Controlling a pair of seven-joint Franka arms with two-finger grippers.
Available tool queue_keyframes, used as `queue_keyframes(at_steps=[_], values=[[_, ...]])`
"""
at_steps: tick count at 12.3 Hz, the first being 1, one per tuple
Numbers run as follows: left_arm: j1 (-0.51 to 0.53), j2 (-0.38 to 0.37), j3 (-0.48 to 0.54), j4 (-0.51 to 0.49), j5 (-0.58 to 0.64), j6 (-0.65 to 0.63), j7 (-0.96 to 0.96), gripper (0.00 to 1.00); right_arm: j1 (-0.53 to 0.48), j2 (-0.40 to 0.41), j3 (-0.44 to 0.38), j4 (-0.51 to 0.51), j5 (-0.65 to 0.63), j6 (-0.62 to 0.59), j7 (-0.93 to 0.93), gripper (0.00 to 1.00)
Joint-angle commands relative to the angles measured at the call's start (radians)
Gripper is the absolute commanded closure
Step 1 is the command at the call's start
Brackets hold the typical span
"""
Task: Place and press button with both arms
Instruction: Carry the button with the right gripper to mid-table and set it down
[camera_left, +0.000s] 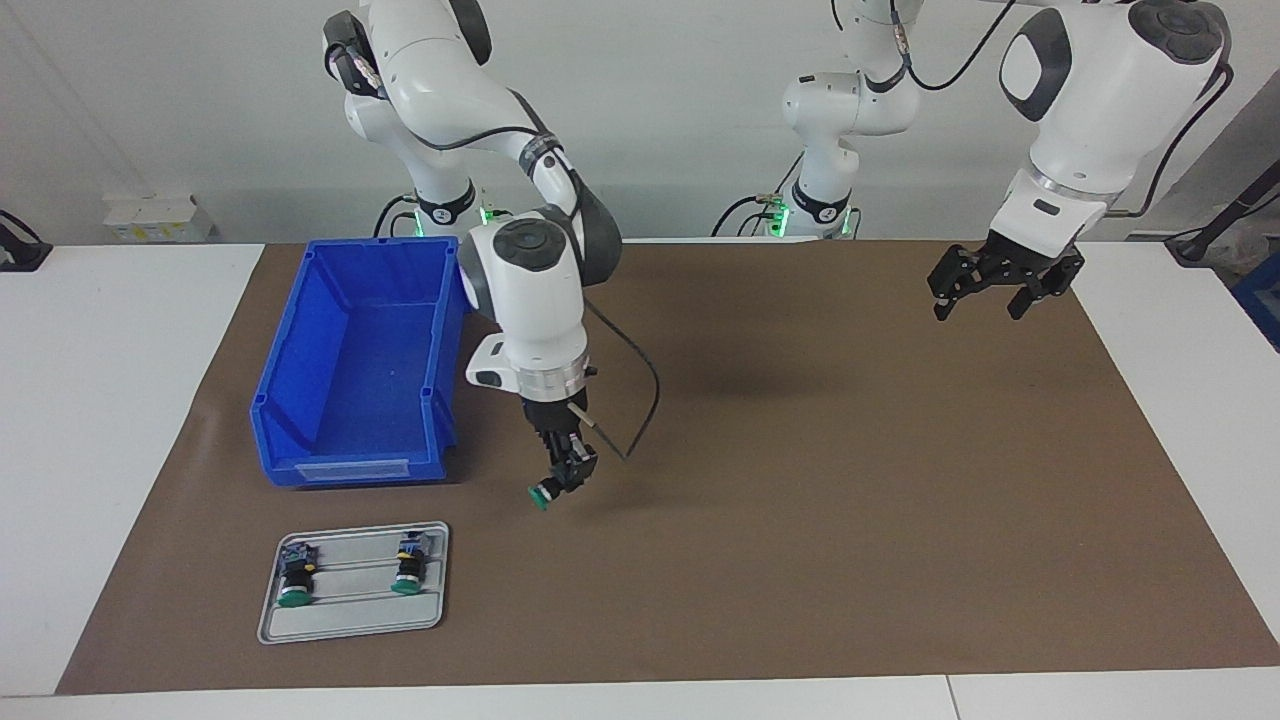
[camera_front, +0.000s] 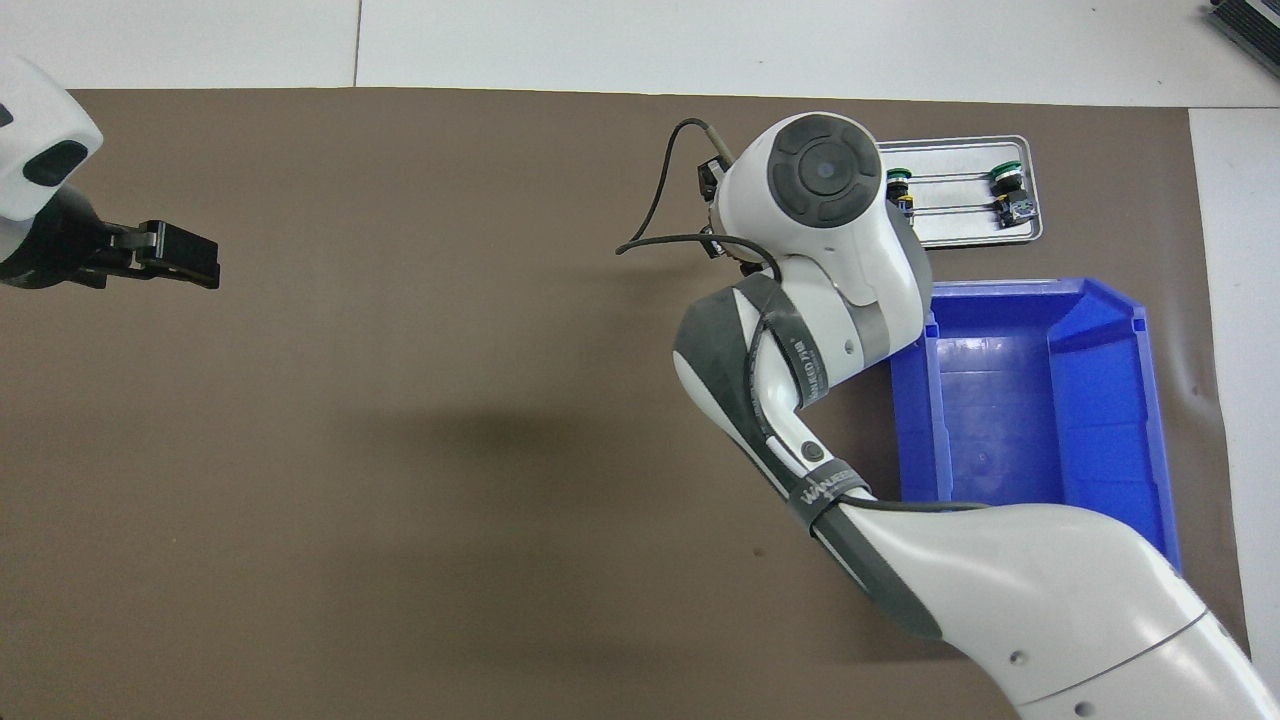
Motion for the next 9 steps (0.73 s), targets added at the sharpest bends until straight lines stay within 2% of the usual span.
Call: queue_keyframes(at_steps=[1,7,9], values=[[0.008,-0.031,-0.002,-0.038,-0.011,0.014,0.008,0.00,0.074,0.126,-0.003,0.190,-0.067,-0.102,0.250,1.00],[0.008,-0.030,-0.002,-0.038,-0.011,0.014,0.008,0.00,0.218,0.172,0.003,0.201,-0.068,-0.124,0.669,1.00],[0.008,-0.030,-0.002,-0.038,-0.011,0.014,0.008,0.00,0.225,0.172,0.009,0.195,-0.049,-0.124,0.728,1.00]])
